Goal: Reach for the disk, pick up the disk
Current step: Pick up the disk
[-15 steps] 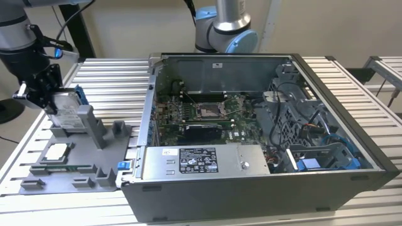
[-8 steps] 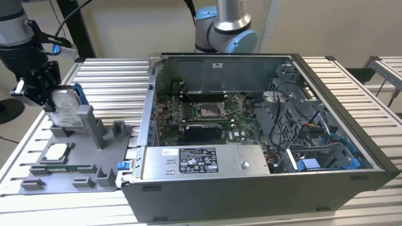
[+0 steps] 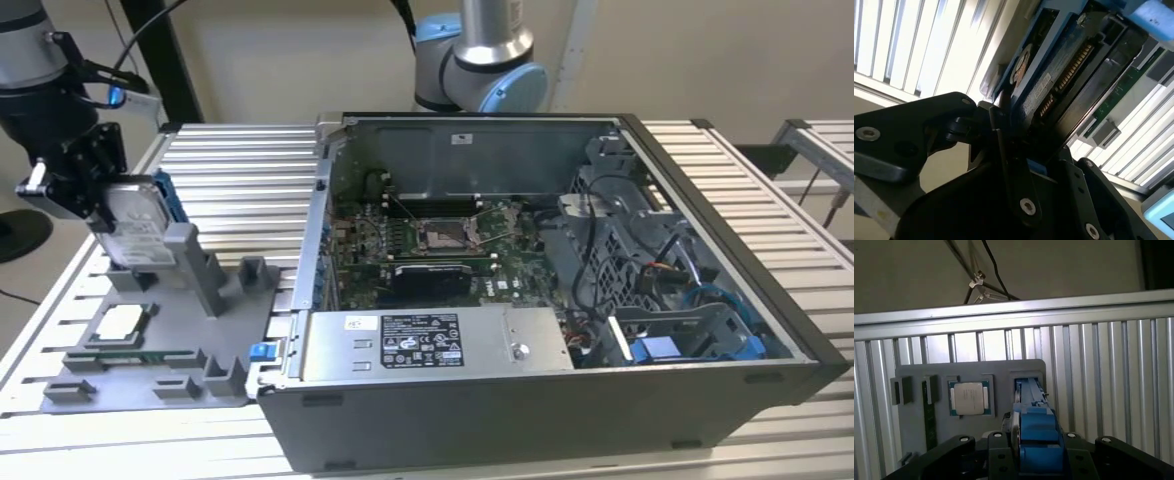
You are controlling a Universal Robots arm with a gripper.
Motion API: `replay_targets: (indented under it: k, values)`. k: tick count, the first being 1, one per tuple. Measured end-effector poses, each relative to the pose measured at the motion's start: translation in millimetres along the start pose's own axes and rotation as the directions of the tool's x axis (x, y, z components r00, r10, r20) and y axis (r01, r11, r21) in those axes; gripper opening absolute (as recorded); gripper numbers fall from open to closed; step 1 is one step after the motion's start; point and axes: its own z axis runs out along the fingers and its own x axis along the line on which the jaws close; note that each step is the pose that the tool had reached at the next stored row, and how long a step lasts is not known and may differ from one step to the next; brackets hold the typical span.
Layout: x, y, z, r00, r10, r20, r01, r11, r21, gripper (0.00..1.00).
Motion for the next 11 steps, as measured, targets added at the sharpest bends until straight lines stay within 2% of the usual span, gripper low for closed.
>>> replay_targets:
  k: [11]
  values:
    - [0.1,0.3,-13.0,1.0000,0.000,0.0000,0.000,1.0000,0.0000,0.00]
